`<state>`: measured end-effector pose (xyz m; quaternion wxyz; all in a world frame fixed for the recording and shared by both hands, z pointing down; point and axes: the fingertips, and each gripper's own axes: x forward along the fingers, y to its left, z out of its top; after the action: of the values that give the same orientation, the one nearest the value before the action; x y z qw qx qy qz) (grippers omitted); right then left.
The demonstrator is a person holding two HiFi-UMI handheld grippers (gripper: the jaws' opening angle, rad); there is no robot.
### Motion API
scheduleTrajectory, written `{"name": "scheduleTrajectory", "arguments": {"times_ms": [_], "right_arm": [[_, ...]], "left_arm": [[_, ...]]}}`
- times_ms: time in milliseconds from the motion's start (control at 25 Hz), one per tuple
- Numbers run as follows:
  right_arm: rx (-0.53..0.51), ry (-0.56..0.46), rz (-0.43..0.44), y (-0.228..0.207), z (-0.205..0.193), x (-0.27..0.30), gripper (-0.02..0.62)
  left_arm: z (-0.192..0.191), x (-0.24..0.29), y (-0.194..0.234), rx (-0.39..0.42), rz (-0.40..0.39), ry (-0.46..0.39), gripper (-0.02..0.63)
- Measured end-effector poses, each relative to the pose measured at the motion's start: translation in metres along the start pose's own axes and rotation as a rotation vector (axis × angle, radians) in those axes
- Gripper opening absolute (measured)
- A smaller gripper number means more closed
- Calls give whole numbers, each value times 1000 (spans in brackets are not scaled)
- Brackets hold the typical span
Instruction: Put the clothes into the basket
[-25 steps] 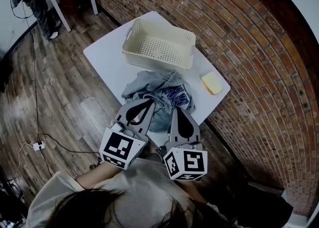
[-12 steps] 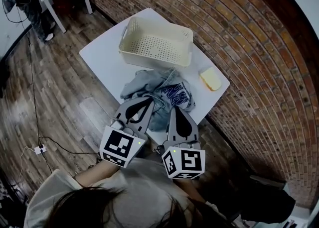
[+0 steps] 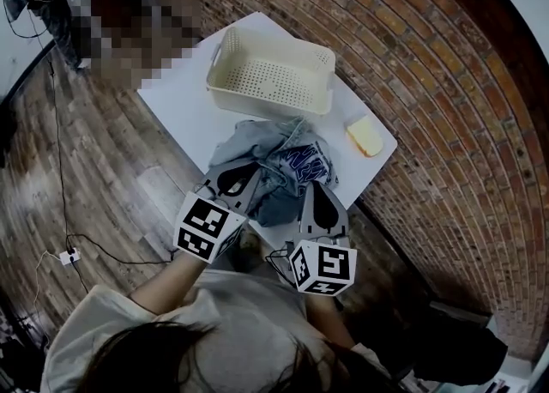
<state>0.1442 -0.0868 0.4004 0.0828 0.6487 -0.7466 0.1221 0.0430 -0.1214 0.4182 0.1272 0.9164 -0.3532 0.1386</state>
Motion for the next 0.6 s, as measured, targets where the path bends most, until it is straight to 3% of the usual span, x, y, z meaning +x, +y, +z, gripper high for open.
{"name": "scheduleTrajectory", "arguments": {"times_ms": [240,320,600], "right_arm": [[-14,39,9,-7,-19,8,9],[-7,56,13,-10,-25,10,19],[12,136,30,-18,-47,20,175]], "left_arm": [[-18,5,13,0,21,44,12],[-21,7,14,-5,17,52,45],[-30,15,23,4,36,82,155]]}}
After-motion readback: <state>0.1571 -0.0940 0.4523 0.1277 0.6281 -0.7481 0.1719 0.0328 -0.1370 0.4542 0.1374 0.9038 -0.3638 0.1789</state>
